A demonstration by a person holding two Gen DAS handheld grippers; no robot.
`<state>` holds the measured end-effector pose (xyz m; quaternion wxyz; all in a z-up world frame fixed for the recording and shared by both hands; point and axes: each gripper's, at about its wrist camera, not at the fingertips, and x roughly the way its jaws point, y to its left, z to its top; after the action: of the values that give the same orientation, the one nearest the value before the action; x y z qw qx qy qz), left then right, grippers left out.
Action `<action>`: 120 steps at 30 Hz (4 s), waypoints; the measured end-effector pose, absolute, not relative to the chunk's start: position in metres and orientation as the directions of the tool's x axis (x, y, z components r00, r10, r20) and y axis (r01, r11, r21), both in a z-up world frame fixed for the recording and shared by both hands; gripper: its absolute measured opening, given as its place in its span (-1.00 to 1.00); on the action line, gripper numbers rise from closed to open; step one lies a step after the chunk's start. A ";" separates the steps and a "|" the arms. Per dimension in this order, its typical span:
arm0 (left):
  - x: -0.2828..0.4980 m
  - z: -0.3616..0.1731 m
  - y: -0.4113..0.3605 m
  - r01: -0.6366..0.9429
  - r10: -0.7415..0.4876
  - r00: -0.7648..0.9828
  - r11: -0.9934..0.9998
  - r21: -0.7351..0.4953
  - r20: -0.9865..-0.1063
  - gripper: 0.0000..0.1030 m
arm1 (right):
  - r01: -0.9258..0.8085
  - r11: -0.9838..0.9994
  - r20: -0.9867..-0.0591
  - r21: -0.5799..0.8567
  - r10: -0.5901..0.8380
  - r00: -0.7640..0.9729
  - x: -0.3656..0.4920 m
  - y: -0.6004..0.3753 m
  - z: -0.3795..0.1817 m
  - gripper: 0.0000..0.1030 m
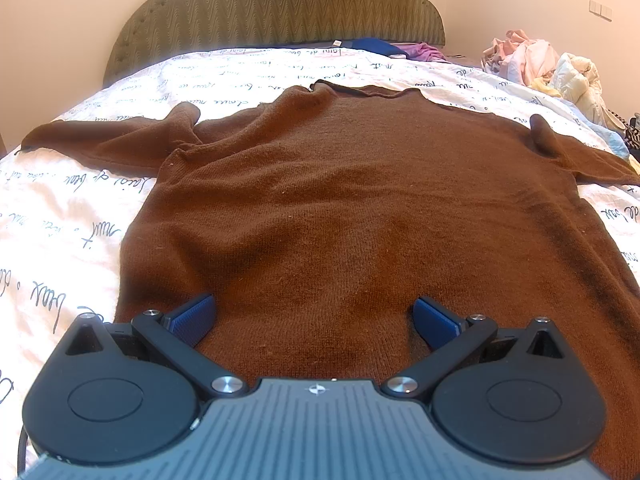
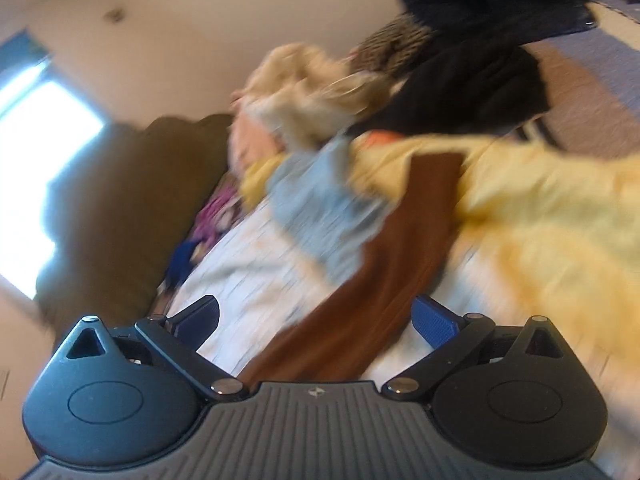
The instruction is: Fold small clothes
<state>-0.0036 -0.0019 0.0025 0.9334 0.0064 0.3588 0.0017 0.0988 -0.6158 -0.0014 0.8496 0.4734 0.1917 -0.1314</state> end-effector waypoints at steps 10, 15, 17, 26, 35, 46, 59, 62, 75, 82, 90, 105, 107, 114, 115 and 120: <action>-0.003 0.002 -0.001 0.001 0.008 0.742 1.000 0.013 -0.670 1.00 | 0.479 0.385 -0.501 0.789 -0.049 0.864 0.135 -0.654 -0.051 0.44; -0.003 0.002 -0.001 0.001 0.008 0.742 1.000 0.013 -0.670 1.00 | 0.494 0.386 -0.515 0.779 -0.056 0.855 0.141 -0.663 -0.058 -0.88; -0.003 0.002 0.000 0.000 0.005 0.743 1.000 0.008 -0.669 1.00 | 0.459 0.414 -0.471 0.786 -0.080 0.879 0.135 -0.654 -0.045 -0.90; -0.002 0.003 0.001 -0.007 -0.002 0.747 1.000 -0.010 -0.665 1.00 | -0.017 0.679 -0.241 0.734 0.284 0.928 0.150 -0.450 0.065 -0.90; -0.003 0.002 0.001 -0.001 -0.002 0.748 1.000 -0.004 -0.664 1.00 | -0.111 0.667 -0.429 0.737 0.588 0.685 0.196 -0.201 0.009 -0.49; 0.005 0.037 0.042 -0.047 -0.241 0.789 0.893 -0.447 -0.565 0.99 | -0.065 0.774 -0.422 0.630 0.411 0.808 0.090 -0.290 -0.013 0.67; 0.188 0.016 0.029 -0.201 -0.293 0.695 0.797 -0.569 -0.656 0.24 | -0.077 0.745 -0.368 0.663 0.413 0.833 0.078 -0.296 -0.032 0.67; 0.200 0.014 0.010 -0.159 -0.267 0.673 0.859 -0.488 -0.690 -0.89 | -0.078 0.742 -0.364 0.666 0.414 0.834 0.078 -0.296 -0.033 0.67; 0.157 0.065 0.078 -0.299 0.162 0.797 0.943 -0.147 -0.582 -0.92 | -0.079 0.742 -0.365 0.666 0.415 0.833 0.078 -0.296 -0.033 0.68; 0.156 0.041 0.097 -0.329 0.194 0.735 0.940 -0.092 -0.649 -0.91 | -0.070 0.766 -0.391 0.639 0.401 0.829 0.079 -0.290 -0.026 0.68; 0.103 0.075 0.135 -0.323 0.171 0.872 0.905 -0.277 -0.459 0.73 | -0.176 0.886 -0.426 0.430 0.371 0.825 0.140 -0.262 0.045 0.99; 0.092 0.039 0.401 -0.555 0.286 0.829 0.317 -0.769 -0.480 0.21 | -0.174 0.979 -0.609 0.105 0.201 0.767 0.188 -0.230 -0.024 1.00; 0.100 0.035 0.416 -0.537 0.262 0.841 0.300 -0.788 -0.474 0.17 | -0.171 0.979 -0.606 0.110 0.203 0.769 0.187 -0.231 -0.024 1.00; 0.145 0.027 0.436 -0.510 0.197 0.860 0.365 -0.779 -0.471 0.16 | -0.165 0.980 -0.603 0.114 0.200 0.772 0.189 -0.230 -0.023 1.00; 0.152 0.026 0.436 -0.518 0.193 0.854 0.378 -0.767 -0.482 0.10 | -0.164 0.980 -0.602 0.114 0.200 0.773 0.189 -0.230 -0.023 1.00; 0.190 0.019 0.416 -0.633 0.225 0.737 0.559 -0.535 -0.637 -0.94 | -0.165 0.979 -0.602 0.117 0.202 0.773 0.190 -0.231 -0.022 1.00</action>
<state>0.1899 0.4161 0.0189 0.8443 -0.3947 0.2583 0.2542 0.1903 -0.2308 -0.0224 0.9410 0.0287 0.3227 0.0973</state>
